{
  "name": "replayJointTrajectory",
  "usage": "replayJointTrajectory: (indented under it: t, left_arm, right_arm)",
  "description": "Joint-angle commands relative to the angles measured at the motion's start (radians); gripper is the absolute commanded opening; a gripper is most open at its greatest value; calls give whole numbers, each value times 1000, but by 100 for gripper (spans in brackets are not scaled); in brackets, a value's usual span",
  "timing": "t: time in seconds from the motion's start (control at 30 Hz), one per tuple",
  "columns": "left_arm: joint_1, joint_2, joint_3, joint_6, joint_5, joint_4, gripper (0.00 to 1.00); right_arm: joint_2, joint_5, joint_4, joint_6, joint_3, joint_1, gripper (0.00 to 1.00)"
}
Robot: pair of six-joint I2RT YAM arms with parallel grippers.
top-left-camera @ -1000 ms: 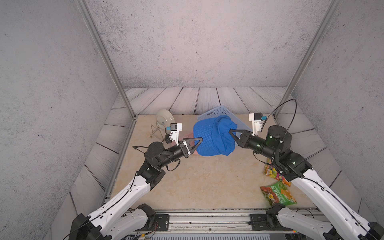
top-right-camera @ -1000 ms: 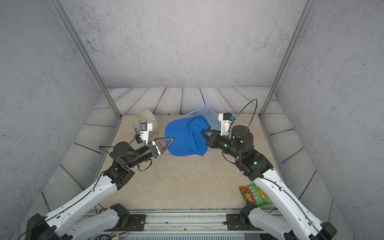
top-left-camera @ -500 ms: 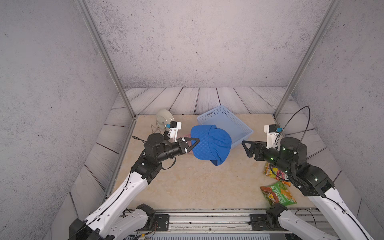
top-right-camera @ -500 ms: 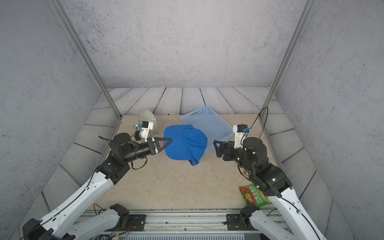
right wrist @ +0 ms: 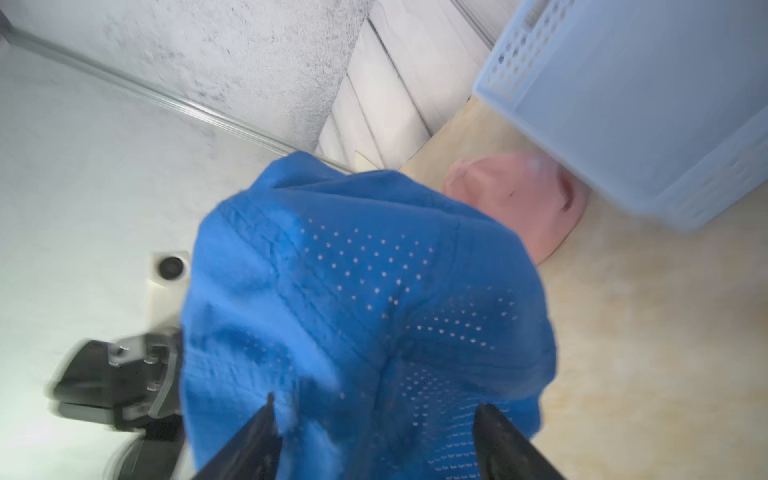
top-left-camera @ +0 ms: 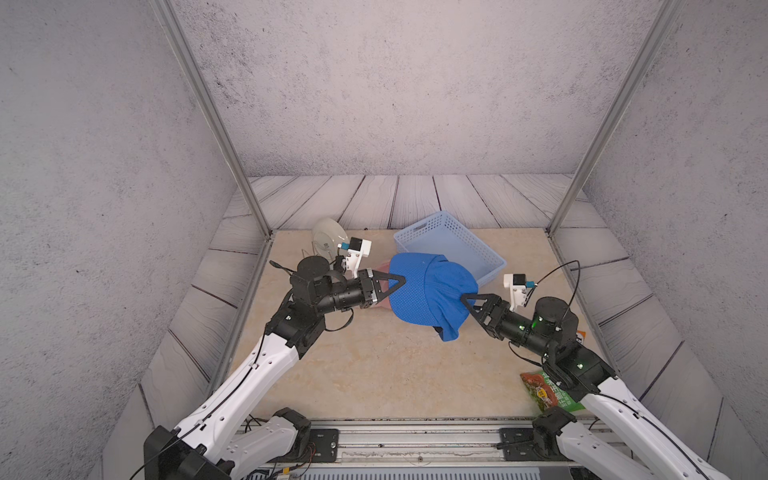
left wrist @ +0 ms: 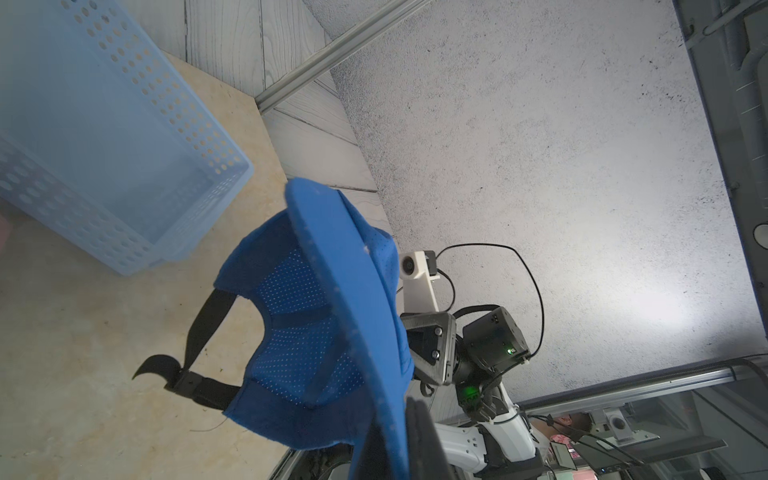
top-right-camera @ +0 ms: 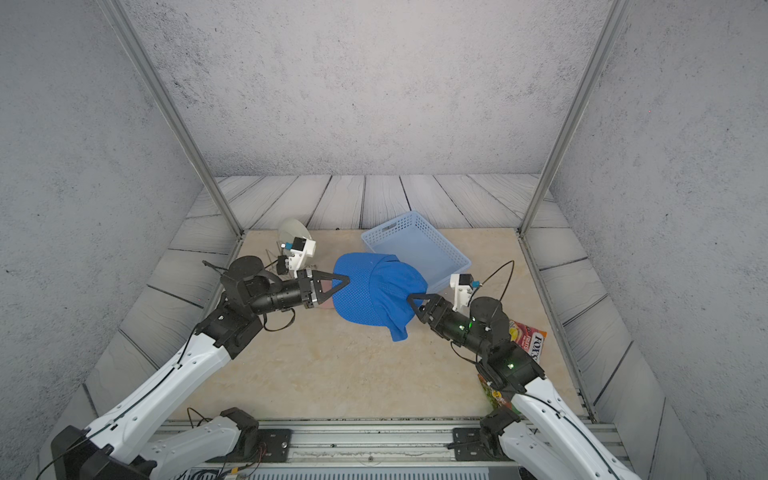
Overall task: Turn the baseball cap inside out
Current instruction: Turn over the baseball cap.
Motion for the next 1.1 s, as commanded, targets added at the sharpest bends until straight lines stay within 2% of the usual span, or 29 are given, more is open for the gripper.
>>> replayJointTrajectory:
  t: [0.0,0.07,0.13,0.2,0.27,0.37,0.43,0.5,0.63,0.73,0.77,0.9,1.07]
  left_arm:
    - [9,-14,23,4,21,43,0]
    - [16,-36,32,88,-22,-63,0]
    - [20,-61,79,274,-133,-289,0]
    - [20,-69,129,449,-288,-526,0]
    - [19,-62,152,567,-392,-657,0]
    - [19,-46,142,589,-389,-681,0]
    - [19,-46,107,522,-332,-592,0]
    - [19,-46,81,456,-289,-516,0]
    - [24,-46,87,419,-239,-497,0]
    - [42,-45,93,377,-131,-467,0]
    - [48,-42,98,360,-89,-454,0]
    - [77,-30,127,308,56,-440,0]
    - [89,-13,150,166,210,-320,0]
  right_arm:
    - [17,-68,127,51,34,-3,39]
    - [23,-65,66,2,75,-3,11]
    - [24,-20,-129,-103,158,-4,1]
    - [38,62,-337,-251,249,-4,0]
    - [81,154,-567,-359,339,-3,0]
    - [171,261,-804,-475,456,7,0]
    - [231,277,-890,-530,507,10,0]
    - [262,272,-922,-570,528,10,14]
    - [222,273,-874,-571,505,9,52]
    - [111,228,-697,-605,389,9,67]
    - [65,214,-632,-621,338,8,70]
    - [-64,109,-445,-716,141,8,71]
    - [-195,38,-191,-762,-96,8,70]
